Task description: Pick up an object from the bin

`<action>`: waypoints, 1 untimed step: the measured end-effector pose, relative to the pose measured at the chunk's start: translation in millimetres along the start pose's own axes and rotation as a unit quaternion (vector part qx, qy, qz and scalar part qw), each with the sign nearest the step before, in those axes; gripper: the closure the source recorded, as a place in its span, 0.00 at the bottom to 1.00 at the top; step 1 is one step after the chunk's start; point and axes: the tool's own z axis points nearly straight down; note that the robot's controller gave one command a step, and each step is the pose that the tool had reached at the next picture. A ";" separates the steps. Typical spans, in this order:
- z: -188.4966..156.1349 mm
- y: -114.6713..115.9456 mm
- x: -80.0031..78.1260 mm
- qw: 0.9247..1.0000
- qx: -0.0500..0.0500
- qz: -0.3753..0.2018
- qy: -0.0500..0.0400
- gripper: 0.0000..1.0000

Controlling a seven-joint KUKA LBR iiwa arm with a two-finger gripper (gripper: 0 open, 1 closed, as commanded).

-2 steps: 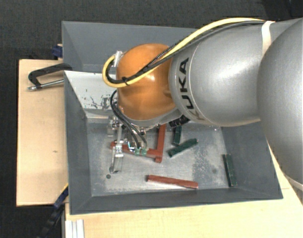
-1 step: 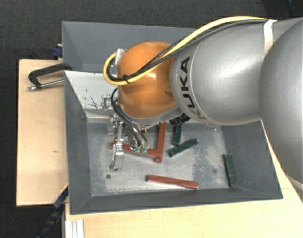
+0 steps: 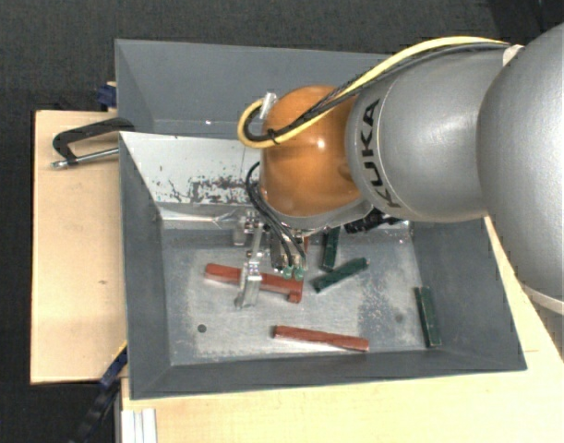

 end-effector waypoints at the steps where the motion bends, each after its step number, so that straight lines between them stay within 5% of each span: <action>1: 10.6 -14.3 -9.0 1.000 0.001 0.007 0.001 0.00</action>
Offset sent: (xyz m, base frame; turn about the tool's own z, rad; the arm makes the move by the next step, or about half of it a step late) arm 0.0125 0.0464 0.0326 -0.3057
